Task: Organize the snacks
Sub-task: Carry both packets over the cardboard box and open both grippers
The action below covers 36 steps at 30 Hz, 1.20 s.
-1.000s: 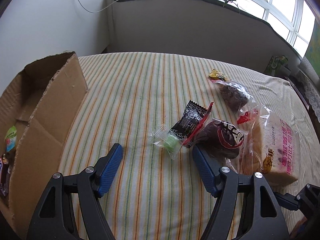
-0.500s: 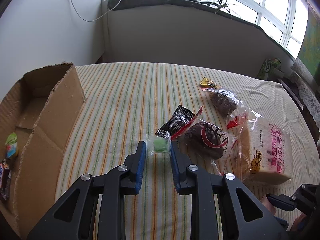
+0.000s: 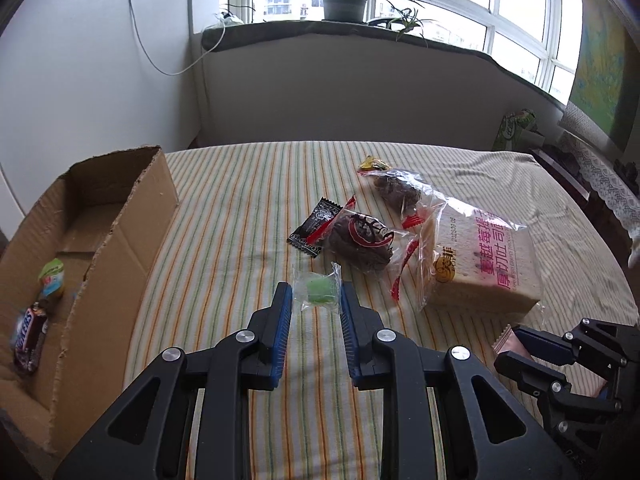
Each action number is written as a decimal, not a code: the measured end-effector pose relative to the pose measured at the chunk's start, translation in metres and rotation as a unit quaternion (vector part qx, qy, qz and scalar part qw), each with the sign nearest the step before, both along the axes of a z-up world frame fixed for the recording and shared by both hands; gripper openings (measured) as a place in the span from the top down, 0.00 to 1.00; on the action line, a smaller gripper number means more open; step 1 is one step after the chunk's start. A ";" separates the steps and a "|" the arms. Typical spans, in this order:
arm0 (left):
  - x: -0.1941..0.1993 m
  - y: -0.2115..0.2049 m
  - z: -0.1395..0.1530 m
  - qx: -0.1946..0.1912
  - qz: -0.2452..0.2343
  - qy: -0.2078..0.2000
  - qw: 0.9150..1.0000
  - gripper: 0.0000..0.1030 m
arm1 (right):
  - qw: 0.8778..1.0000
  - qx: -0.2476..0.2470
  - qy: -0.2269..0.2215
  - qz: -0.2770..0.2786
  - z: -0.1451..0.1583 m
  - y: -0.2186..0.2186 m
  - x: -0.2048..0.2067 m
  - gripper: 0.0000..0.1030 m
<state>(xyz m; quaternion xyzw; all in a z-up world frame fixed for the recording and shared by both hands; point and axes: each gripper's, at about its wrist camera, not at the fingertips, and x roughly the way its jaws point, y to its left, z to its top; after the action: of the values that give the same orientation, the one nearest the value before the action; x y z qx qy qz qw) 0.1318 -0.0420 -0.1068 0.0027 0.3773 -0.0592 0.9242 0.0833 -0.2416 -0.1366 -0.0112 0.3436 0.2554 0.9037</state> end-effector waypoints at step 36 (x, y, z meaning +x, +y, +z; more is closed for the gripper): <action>-0.086 0.096 0.114 -0.050 0.058 -0.173 0.982 0.78 | 0.989 -0.024 -0.138 0.043 0.138 0.112 -0.030 0.80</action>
<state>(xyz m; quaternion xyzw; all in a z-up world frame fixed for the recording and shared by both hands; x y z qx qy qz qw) 0.0461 0.0541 0.0074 -0.0553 0.2078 -0.0227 0.9763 0.0537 -0.1293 0.0011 -0.0827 0.2207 0.2820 0.9300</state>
